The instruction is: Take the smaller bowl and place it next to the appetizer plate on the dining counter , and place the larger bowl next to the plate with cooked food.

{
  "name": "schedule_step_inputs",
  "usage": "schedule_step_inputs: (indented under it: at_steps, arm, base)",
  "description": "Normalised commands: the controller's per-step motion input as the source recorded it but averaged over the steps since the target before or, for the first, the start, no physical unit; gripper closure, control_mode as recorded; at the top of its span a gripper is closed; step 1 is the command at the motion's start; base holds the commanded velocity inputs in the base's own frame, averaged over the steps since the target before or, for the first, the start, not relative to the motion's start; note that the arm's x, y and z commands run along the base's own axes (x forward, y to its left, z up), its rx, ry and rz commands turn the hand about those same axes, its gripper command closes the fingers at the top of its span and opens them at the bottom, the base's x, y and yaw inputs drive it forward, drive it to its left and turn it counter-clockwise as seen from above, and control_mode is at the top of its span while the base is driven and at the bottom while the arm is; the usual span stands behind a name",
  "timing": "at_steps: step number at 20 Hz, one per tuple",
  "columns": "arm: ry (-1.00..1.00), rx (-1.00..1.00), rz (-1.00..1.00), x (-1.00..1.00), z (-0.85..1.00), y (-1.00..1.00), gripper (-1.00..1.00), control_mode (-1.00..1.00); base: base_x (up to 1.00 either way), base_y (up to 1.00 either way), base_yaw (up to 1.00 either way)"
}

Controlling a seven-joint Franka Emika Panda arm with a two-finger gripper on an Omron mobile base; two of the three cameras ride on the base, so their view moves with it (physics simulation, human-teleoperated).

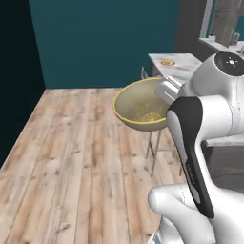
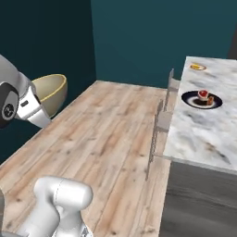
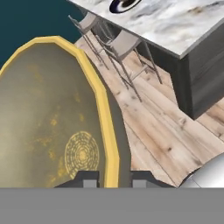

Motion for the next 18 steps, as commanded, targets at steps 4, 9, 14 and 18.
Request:
schedule_step_inputs:
  at_steps: [4, 9, 14, 18]
  arm:
    - [0.00, 0.00, 0.00, 0.00, 0.00, 0.00, 1.00, 1.00]
    - [0.00, 0.00, 0.00, 0.00, 0.00, 0.00, 1.00, 1.00]
    - [0.00, 0.00, 0.00, 0.00, 0.00, 0.00, 1.00, 1.00]
    - [0.00, 0.00, 0.00, 0.00, 0.00, 0.00, 1.00, 1.00]
  base:
    - [0.67, 0.90, -0.39]
    - [0.53, 0.38, -0.45]
    - [0.56, 0.19, -0.47]
    - [0.59, 0.35, -0.46]
